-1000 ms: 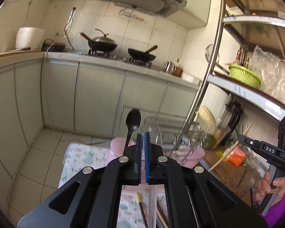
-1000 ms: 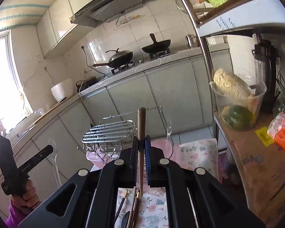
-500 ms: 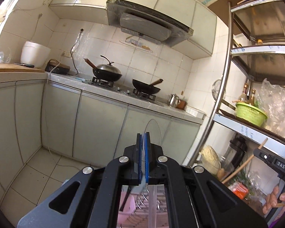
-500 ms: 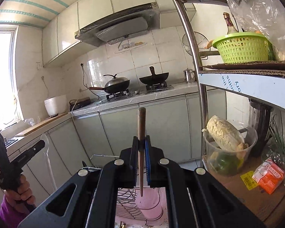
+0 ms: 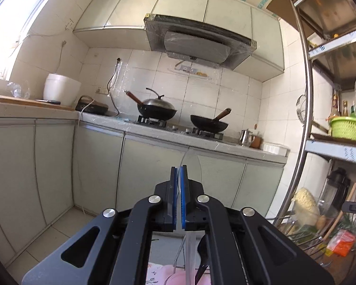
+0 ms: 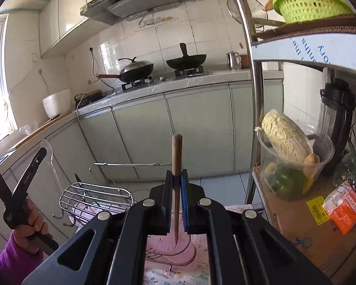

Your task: Organize utensils

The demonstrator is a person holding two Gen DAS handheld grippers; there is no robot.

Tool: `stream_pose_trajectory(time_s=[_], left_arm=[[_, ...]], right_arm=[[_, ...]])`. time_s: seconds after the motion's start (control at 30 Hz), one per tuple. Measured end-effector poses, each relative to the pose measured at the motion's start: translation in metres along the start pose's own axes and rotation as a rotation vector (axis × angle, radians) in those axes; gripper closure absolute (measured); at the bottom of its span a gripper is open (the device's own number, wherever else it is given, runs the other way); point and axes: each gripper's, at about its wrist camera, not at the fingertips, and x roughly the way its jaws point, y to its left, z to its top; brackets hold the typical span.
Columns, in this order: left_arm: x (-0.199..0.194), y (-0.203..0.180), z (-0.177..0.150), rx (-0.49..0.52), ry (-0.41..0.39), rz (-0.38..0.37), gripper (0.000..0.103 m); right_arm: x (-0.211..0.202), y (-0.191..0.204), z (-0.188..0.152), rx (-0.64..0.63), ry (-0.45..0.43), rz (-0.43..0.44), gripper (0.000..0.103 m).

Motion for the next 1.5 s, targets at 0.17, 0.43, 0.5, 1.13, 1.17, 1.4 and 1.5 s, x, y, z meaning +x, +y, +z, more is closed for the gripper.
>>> stream_pose_trajectory(time_s=[0.17, 0.43, 0.5, 1.13, 1.17, 1.4, 1.5], left_arm=[[0.007, 0.006, -0.021, -0.014, 0.050, -0.005, 0.101], [0.000, -0.001, -0.044, 0.044, 0.107, -0.046, 0.101], [-0.002, -0.002, -0.050, 0.051, 0.126, -0.055, 0.101], [0.007, 0.017, -0.071, -0.011, 0.345, -0.104, 0.074], [0.005, 0.017, -0.069, -0.011, 0.343, -0.105, 0.073], [-0.008, 0.014, -0.060, 0.006, 0.341, -0.116, 0.064], [-0.017, 0.013, -0.056, 0.013, 0.336, -0.117, 0.064]], right_arm=[[0.016, -0.005, -0.011, 0.016, 0.049, 0.004, 0.097], [0.029, -0.008, -0.022, 0.026, 0.094, 0.012, 0.097], [0.031, -0.009, -0.024, 0.027, 0.099, 0.013, 0.097], [0.034, -0.014, -0.032, 0.068, 0.149, 0.036, 0.074], [0.033, -0.014, -0.032, 0.066, 0.147, 0.038, 0.072], [0.021, -0.012, -0.033, 0.063, 0.130, 0.047, 0.067], [0.012, -0.012, -0.035, 0.070, 0.115, 0.047, 0.066]])
